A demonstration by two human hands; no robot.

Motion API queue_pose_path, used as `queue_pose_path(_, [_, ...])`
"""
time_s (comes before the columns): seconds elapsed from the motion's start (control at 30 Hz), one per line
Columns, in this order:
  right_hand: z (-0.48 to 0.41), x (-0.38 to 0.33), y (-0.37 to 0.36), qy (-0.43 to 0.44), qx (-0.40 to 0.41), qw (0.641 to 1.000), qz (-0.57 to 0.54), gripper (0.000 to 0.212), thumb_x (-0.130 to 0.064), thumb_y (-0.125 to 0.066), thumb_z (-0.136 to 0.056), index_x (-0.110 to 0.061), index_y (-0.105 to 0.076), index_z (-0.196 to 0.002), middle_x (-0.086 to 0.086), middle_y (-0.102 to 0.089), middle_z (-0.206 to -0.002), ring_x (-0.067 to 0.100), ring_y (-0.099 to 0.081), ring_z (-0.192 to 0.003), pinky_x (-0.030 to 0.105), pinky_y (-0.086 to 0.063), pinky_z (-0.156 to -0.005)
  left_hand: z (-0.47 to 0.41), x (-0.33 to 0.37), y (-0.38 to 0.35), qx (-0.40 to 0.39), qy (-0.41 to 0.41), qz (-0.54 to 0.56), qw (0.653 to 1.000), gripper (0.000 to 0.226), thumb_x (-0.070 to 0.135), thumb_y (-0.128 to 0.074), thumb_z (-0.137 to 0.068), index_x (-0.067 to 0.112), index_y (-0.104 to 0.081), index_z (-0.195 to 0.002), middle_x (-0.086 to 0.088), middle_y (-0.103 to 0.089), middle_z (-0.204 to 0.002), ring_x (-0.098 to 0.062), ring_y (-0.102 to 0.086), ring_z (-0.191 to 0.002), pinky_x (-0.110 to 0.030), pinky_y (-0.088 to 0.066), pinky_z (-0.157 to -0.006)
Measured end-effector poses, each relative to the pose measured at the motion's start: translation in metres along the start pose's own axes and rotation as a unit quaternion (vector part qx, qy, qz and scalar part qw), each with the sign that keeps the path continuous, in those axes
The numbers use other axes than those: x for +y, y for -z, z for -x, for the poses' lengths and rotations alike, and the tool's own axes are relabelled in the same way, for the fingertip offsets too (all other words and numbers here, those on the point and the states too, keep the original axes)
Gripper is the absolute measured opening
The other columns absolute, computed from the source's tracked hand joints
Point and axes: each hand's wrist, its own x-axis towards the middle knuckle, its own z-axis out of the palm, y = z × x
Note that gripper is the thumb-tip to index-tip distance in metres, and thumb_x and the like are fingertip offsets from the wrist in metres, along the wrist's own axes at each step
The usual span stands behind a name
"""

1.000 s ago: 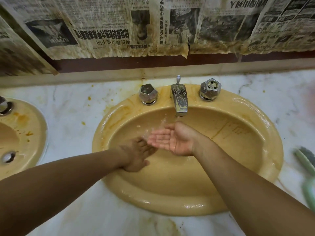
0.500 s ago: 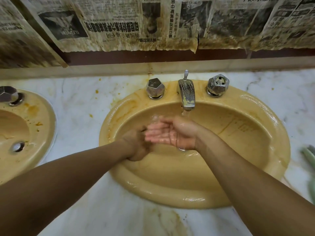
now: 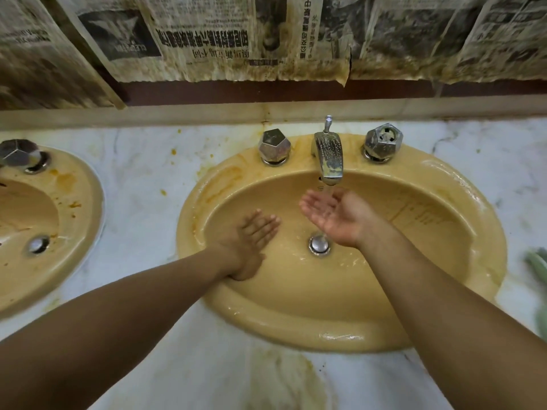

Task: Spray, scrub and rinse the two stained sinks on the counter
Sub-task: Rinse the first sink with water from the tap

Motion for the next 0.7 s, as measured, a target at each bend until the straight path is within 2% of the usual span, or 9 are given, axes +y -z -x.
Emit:
queue_pose_path(0.07, [0.0, 0.01, -0.021, -0.026, -0.054, 0.998, 0.027, 0.036, -0.018, -0.041, -0.108, 0.009, -0.064, -0.114, 0.027, -0.071, -0.109, 0.037, -0.072, -0.098, 0.041, -0.063, -0.08, 0.006, 0.017, 0.008, -0.06, -0.035, 0.084, 0.994, 0.07, 0.047, -0.013, -0.107, 0.015, 0.016, -0.163, -0.003, 0.026, -0.168, -0.018, 0.024, -0.155, -0.047, 0.014, -0.126])
queue_pose_path(0.17, [0.014, 0.029, -0.033, -0.115, -0.161, 0.945, 0.262, 0.045, -0.024, -0.042, -0.109, 0.015, -0.062, -0.119, 0.031, -0.071, -0.11, 0.04, -0.072, -0.103, 0.042, -0.059, -0.094, 0.035, 0.019, 0.026, -0.167, -0.12, 0.199, 0.958, 0.064, 0.042, -0.021, -0.109, 0.023, 0.001, -0.166, -0.003, 0.005, -0.173, -0.019, 0.001, -0.159, -0.044, -0.002, -0.129])
queue_pose_path(0.2, [0.018, 0.033, -0.03, -0.123, -0.168, 0.918, 0.338, 0.046, -0.026, -0.043, -0.11, 0.015, -0.06, -0.121, 0.031, -0.071, -0.111, 0.041, -0.071, -0.107, 0.043, -0.057, -0.097, 0.042, 0.01, 0.029, -0.16, -0.124, 0.174, 0.964, 0.063, 0.042, -0.022, -0.108, 0.027, -0.003, -0.166, -0.002, -0.002, -0.173, -0.021, -0.007, -0.159, -0.045, -0.008, -0.128])
queue_pose_path(0.27, [0.023, 0.032, -0.017, -0.082, -0.115, 0.901, 0.411, 0.046, -0.028, -0.045, -0.109, 0.014, -0.062, -0.119, 0.032, -0.07, -0.113, 0.042, -0.069, -0.11, 0.045, -0.058, -0.096, 0.041, -0.015, 0.027, -0.097, -0.104, 0.021, 0.99, 0.063, 0.044, -0.018, -0.107, 0.028, 0.003, -0.165, 0.001, 0.003, -0.173, -0.019, 0.0, -0.159, -0.046, -0.001, -0.128])
queue_pose_path(0.33, [0.016, 0.022, 0.004, -0.018, -0.029, 0.931, 0.363, 0.044, -0.027, -0.043, -0.11, 0.011, -0.065, -0.114, 0.032, -0.071, -0.112, 0.043, -0.071, -0.106, 0.045, -0.06, -0.09, 0.032, -0.037, 0.02, -0.024, -0.064, -0.122, 0.99, 0.066, 0.044, -0.012, -0.108, 0.017, 0.009, -0.164, -0.002, 0.015, -0.171, -0.018, 0.015, -0.158, -0.049, 0.012, -0.126])
queue_pose_path(0.4, [0.004, 0.006, 0.023, 0.028, 0.027, 0.975, 0.218, 0.043, -0.025, -0.04, -0.11, 0.011, -0.064, -0.115, 0.031, -0.071, -0.11, 0.041, -0.073, -0.099, 0.044, -0.062, -0.084, 0.023, -0.04, 0.012, 0.001, -0.037, -0.131, 0.991, 0.066, 0.043, -0.008, -0.108, 0.013, 0.012, -0.163, -0.003, 0.021, -0.169, -0.019, 0.021, -0.157, -0.05, 0.013, -0.126])
queue_pose_path(0.47, [-0.004, -0.004, 0.03, 0.025, 0.037, 0.998, 0.04, 0.04, -0.025, -0.04, -0.109, 0.007, -0.063, -0.113, 0.028, -0.073, -0.106, 0.038, -0.076, -0.092, 0.043, -0.064, -0.078, 0.019, -0.021, 0.007, -0.044, -0.025, -0.053, 0.997, 0.068, 0.044, -0.009, -0.107, 0.013, 0.013, -0.163, -0.005, 0.023, -0.169, -0.019, 0.022, -0.156, -0.049, 0.011, -0.126])
queue_pose_path(0.53, [-0.005, -0.005, 0.024, 0.006, 0.012, 1.0, -0.019, 0.038, -0.026, -0.041, -0.109, 0.004, -0.065, -0.109, 0.024, -0.075, -0.099, 0.034, -0.077, -0.086, 0.042, -0.064, -0.077, 0.019, 0.011, 0.007, -0.116, -0.05, 0.067, 0.99, 0.068, 0.045, -0.012, -0.108, 0.015, 0.012, -0.163, -0.003, 0.022, -0.169, -0.016, 0.02, -0.156, -0.045, 0.012, -0.127])
queue_pose_path(0.7, [0.024, 0.007, 0.001, -0.101, -0.112, 0.965, 0.212, 0.045, -0.022, -0.041, -0.108, 0.014, -0.067, -0.109, 0.029, -0.073, -0.1, 0.039, -0.075, -0.089, 0.042, -0.063, -0.082, 0.031, 0.038, 0.03, -0.26, -0.164, 0.372, 0.876, 0.06, 0.04, -0.021, -0.113, 0.024, 0.001, -0.166, 0.013, 0.011, -0.17, -0.005, 0.008, -0.155, -0.035, 0.005, -0.127])
